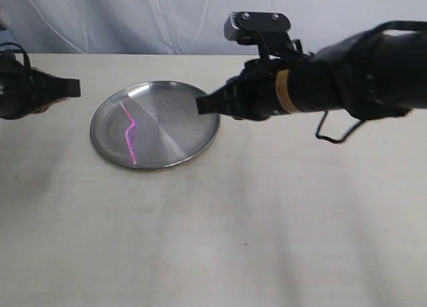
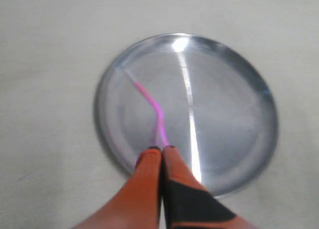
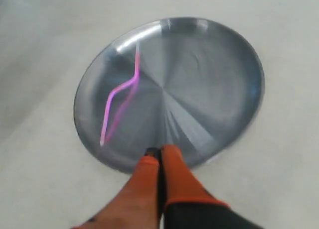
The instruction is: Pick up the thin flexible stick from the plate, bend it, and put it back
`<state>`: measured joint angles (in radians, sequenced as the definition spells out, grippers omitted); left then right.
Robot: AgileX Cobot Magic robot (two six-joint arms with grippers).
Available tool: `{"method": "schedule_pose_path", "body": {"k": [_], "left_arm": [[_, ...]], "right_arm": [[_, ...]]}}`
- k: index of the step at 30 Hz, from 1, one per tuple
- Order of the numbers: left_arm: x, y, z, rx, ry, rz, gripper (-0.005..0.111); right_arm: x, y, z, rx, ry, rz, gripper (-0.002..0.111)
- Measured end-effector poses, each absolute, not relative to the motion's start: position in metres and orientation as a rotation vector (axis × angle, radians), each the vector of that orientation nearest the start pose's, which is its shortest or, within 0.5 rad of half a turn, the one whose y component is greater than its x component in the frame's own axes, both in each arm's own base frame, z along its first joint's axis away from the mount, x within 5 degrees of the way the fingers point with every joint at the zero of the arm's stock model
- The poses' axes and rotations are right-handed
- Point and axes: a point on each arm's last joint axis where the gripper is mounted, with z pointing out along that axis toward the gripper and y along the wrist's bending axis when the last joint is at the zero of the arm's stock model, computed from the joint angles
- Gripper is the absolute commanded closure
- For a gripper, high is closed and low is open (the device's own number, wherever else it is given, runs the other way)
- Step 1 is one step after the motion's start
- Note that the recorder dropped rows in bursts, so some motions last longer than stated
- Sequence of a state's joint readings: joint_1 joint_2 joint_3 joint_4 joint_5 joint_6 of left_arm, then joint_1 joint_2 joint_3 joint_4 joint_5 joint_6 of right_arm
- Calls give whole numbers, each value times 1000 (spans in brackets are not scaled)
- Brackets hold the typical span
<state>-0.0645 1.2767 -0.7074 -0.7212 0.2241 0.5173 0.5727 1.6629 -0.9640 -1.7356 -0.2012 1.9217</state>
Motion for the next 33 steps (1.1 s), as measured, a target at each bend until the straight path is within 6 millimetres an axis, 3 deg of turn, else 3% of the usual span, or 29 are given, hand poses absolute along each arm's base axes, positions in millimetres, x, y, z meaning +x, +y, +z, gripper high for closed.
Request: {"method": "schedule_pose_path", "body": {"k": [3, 5, 10, 22, 28, 33], "left_arm": [[222, -67, 266, 147, 2121, -376, 107], [201, -77, 266, 212, 2074, -405, 107], [180, -76, 261, 238, 2047, -417, 107], [176, -75, 258, 419, 2034, -306, 107], [176, -74, 258, 432, 2031, -296, 107], [176, -74, 258, 432, 2031, -296, 107]], "right_arm": [[238, 174, 234, -552, 2186, 628, 109], [216, 160, 249, -541, 2130, 644, 109], [191, 149, 272, -562, 2034, 713, 109], [169, 142, 299, -605, 1914, 792, 109], [145, 88, 324, -320, 1766, 698, 109], [96, 48, 326, -185, 1582, 606, 109]]}}
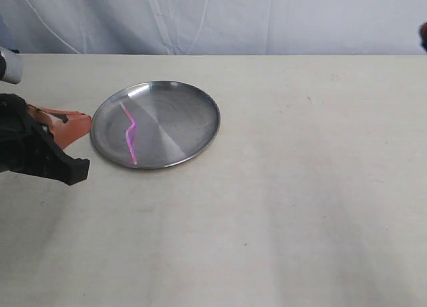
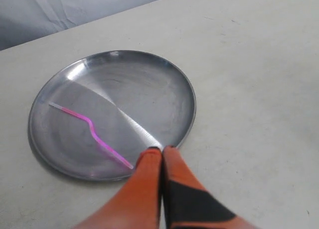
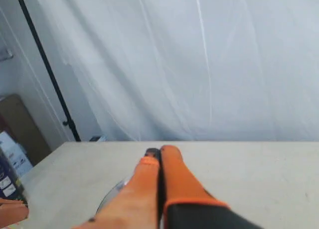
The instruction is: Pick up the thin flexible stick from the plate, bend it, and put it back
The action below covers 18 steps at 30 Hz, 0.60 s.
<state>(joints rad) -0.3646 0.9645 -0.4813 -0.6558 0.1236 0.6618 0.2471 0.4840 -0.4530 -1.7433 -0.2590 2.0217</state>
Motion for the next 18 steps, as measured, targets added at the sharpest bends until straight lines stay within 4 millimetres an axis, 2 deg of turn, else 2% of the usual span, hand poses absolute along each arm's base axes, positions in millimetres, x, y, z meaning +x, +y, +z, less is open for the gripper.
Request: {"method": "schedule_pose_path", "body": {"k": [4, 6, 18], "left_arm": [[176, -74, 258, 432, 2031, -296, 107], [176, -74, 258, 432, 2031, -296, 107], [176, -74, 258, 432, 2031, -296, 107]], "right_arm": [[69, 42, 327, -202, 1474, 607, 109], [62, 41, 327, -210, 1446, 608, 109], [60, 28, 287, -92, 1471, 512, 109]]}}
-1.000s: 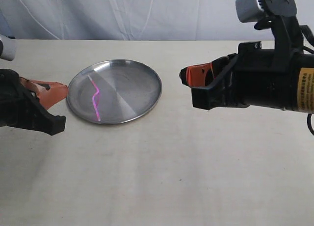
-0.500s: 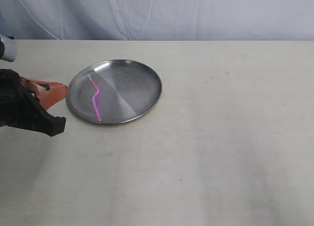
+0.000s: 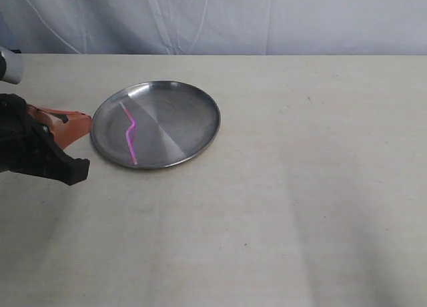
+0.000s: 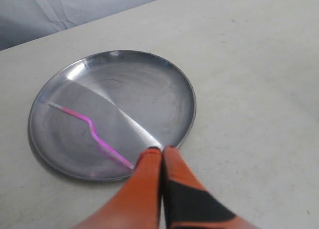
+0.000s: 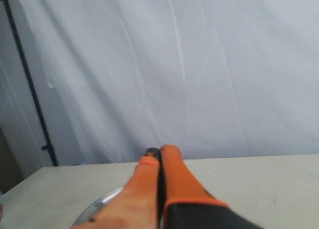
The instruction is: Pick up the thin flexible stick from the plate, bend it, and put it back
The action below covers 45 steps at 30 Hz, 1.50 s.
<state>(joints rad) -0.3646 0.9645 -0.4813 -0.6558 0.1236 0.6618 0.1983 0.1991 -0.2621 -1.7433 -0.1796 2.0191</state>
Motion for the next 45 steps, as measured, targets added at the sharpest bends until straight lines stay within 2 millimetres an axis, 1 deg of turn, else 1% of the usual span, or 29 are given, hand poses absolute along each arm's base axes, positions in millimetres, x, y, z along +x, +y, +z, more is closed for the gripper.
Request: {"method": "schedule_pose_path", "body": {"k": [4, 8, 11, 14, 16, 19, 22, 23, 26, 31, 36, 39, 45], "left_arm": [[176, -74, 258, 432, 2031, -296, 107], [176, -74, 258, 432, 2031, -296, 107], [176, -74, 258, 432, 2031, -296, 107], [176, -74, 258, 432, 2031, -296, 107], [176, -74, 258, 432, 2031, -296, 107], [176, -74, 258, 432, 2031, -296, 107], [176, -74, 258, 432, 2031, -296, 107], [176, -74, 258, 432, 2031, -296, 107], [176, -74, 258, 432, 2031, -296, 107], [176, -74, 258, 432, 2031, -296, 107], [176, -74, 258, 432, 2031, -296, 107], [176, -74, 258, 434, 2031, -294, 107], [176, -74, 257, 438, 2030, -291, 107]], "right_arm": [[62, 14, 288, 44, 1427, 396, 109], [62, -7, 291, 241, 1359, 249, 109], [61, -17, 292, 365, 1316, 216, 109], [61, -18, 291, 404, 1320, 245, 109], [62, -14, 289, 392, 1344, 296, 109], [63, -4, 285, 318, 1416, 371, 109], [63, 5, 283, 209, 1457, 408, 109], [63, 6, 283, 154, 1464, 372, 109], [63, 9, 281, 75, 1497, 333, 109], [62, 13, 269, -53, 1623, 230, 109], [61, 12, 256, -51, 1761, 161, 109], [58, 10, 252, -35, 1804, 126, 109], [54, 2, 249, 40, 1815, 31, 109]]}}
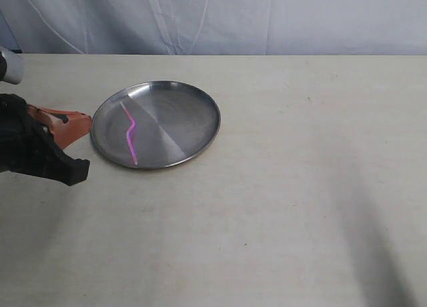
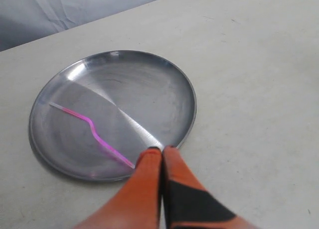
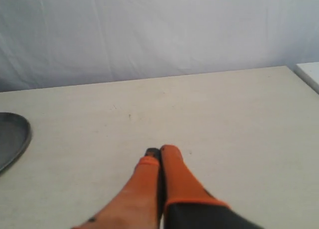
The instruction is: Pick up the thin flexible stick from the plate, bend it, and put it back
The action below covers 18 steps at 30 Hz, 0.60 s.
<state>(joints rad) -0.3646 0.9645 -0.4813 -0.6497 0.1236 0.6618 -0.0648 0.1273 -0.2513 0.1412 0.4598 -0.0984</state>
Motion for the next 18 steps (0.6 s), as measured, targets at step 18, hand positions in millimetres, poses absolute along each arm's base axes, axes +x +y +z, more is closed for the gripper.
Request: {"method": "schedule_pose_path", "body": {"k": [18], "left_arm": [[176, -74, 257, 438, 2030, -291, 107]], "right_arm": [[53, -1, 182, 72, 1865, -5, 109]]}}
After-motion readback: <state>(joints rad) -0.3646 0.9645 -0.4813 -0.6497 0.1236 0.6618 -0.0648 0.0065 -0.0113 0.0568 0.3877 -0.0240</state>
